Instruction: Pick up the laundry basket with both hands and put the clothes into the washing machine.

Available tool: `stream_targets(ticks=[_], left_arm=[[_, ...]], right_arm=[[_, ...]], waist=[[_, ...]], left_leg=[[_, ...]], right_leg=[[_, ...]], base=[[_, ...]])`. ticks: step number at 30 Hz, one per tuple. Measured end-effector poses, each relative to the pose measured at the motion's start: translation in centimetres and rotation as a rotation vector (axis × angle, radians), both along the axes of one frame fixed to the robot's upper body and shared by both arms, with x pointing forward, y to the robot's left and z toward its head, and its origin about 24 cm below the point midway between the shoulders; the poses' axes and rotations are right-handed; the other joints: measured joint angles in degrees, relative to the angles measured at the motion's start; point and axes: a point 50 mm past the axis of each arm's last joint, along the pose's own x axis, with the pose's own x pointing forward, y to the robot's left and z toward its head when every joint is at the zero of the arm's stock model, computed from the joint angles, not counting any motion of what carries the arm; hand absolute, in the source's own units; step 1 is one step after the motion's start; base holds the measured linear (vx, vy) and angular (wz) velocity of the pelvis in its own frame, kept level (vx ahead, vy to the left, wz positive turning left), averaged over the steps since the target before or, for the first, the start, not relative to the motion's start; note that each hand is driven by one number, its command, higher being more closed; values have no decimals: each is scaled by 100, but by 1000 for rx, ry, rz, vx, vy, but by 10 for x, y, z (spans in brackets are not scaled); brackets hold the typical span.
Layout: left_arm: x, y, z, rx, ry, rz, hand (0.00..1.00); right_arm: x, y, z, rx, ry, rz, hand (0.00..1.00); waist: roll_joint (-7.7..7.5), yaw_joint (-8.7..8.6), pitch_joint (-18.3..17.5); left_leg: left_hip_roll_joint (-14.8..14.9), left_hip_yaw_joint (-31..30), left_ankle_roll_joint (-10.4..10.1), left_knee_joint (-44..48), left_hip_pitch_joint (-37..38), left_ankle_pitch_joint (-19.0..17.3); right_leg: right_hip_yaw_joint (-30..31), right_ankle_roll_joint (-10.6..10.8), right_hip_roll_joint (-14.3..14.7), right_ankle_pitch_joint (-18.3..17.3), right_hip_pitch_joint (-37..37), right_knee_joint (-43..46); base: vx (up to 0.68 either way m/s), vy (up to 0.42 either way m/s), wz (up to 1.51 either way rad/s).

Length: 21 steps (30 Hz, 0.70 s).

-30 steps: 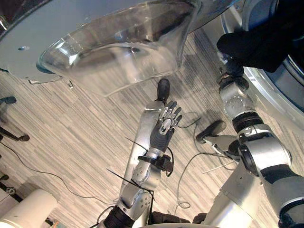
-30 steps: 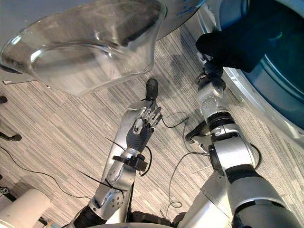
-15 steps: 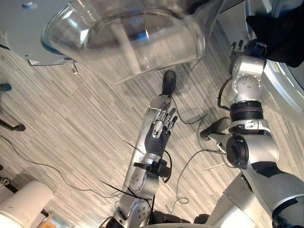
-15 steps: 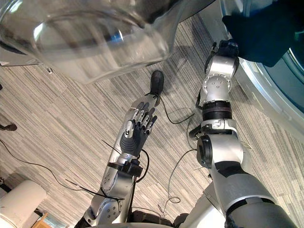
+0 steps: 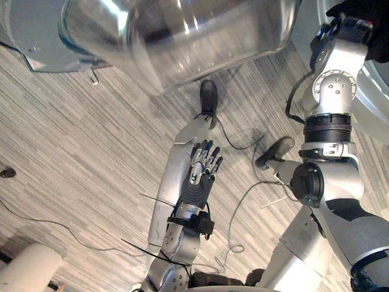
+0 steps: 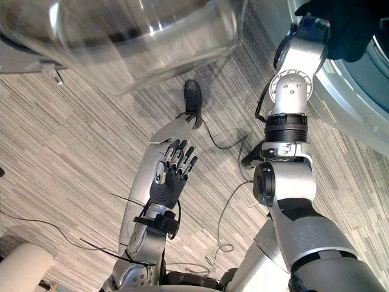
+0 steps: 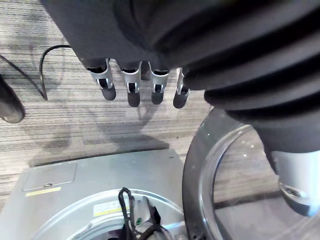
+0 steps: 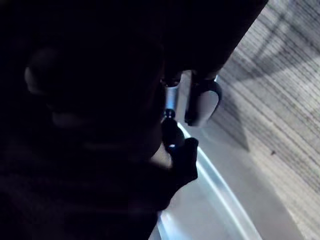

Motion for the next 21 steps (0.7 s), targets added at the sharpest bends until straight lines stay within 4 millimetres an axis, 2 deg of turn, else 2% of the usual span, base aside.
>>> stream_targets(ticks=[1,2,3,4,5,6,7,8,11,13,14,15,17,19,20,21], left_arm=[[1,0,1,-6,-3,4,0],[1,0,2,-7,-5,2,0],[1,0,2,-5,-5,3,0],[1,1,1,2,-3,0,0],[-1,1,-3,19,13,-10,0],[-1,0,-5,15,24,-14,0],[-1,0,-6,12,29,-15,0],[-1,-2,-5,2,30,-19,0],[-4,-5,-9,5,45,-40,0],[-4,-3,-10,22,44,-40,0],[-4,-4,-11,23,46,-42,0],[-6,-6,-15,26,66,-48,0],[-6,-6,-16,29,69,-48,0],[-6,-6,-15,25,66,-44,0],[-6,-6,-15,26,66,-44,0],[-7,-6,-16,28,73,-45,0]], right_arm=[[-2,5,3,-23,0,8,100],[-7,6,9,-22,-25,0,100],[-9,5,12,-15,-40,-10,100],[-14,3,17,-7,-67,-33,100],[-17,3,18,-9,-73,-42,100],[-17,4,20,-9,-71,-39,100],[-16,9,19,-36,-60,-32,100],[-21,10,24,-47,-85,-39,100],[-23,8,25,-66,-90,-71,100],[-25,5,26,-73,-90,-97,100],[-26,3,26,-79,-92,-112,100],[-26,3,26,-80,-90,-115,100],[-25,1,23,-78,-84,-120,100],[-38,-18,36,-132,-177,-255,100],[-60,-41,55,-164,-289,-376,100],[-95,-74,77,-175,-428,-548,100]], waist=[[-8,-76,4],[-8,-102,4],[-8,-114,4],[-28,-152,9],[-68,-151,26],[-53,-149,12],[-72,-204,19],[-70,-221,18],[-70,-227,18],[-72,-244,18],[-83,-226,23],[-72,-210,17],[-75,-237,16],[-76,-236,16],[-75,-244,16],[-77,-290,15]], left_leg=[[60,78,132,0,8,-60],[63,147,133,-109,9,-61],[64,189,125,-196,19,-56],[78,333,-8,-355,50,-117],[69,30,5,412,14,-283],[27,-109,208,465,93,-508],[147,49,266,493,129,-470],[173,77,247,458,144,-507],[213,290,271,343,165,-528],[279,400,193,202,169,-479],[275,359,-13,279,156,-556],[264,264,189,335,235,-495],[302,397,249,342,333,-536],[302,403,256,225,367,-542],[300,424,232,67,395,-527],[304,513,198,-89,504,-503]], right_leg=[[34,80,33,22,13,-46],[48,78,51,21,-10,-137],[43,79,52,21,-20,-187],[80,34,25,71,-63,-372],[145,-45,43,205,-67,-425],[154,7,60,317,-34,-439],[182,105,98,540,6,-537],[202,113,148,595,20,-643],[372,218,114,458,-146,-503],[366,148,144,556,-154,-617],[349,71,137,609,-124,-774],[246,94,164,651,-49,-757],[345,137,132,642,-20,-729],[282,139,163,661,38,-893],[212,139,180,663,85,-1066],[193,159,164,674,159,-1158]], base=[[-8,64,-29],[-17,72,-9],[6,65,16],[17,43,16],[46,21,2],[71,-19,-24],[24,12,-38],[-10,36,-29],[-23,39,6],[-9,-17,31],[0,0,0],[3,-12,-14],[-42,4,-3],[-44,12,2],[0,0,0],[-28,18,7]])
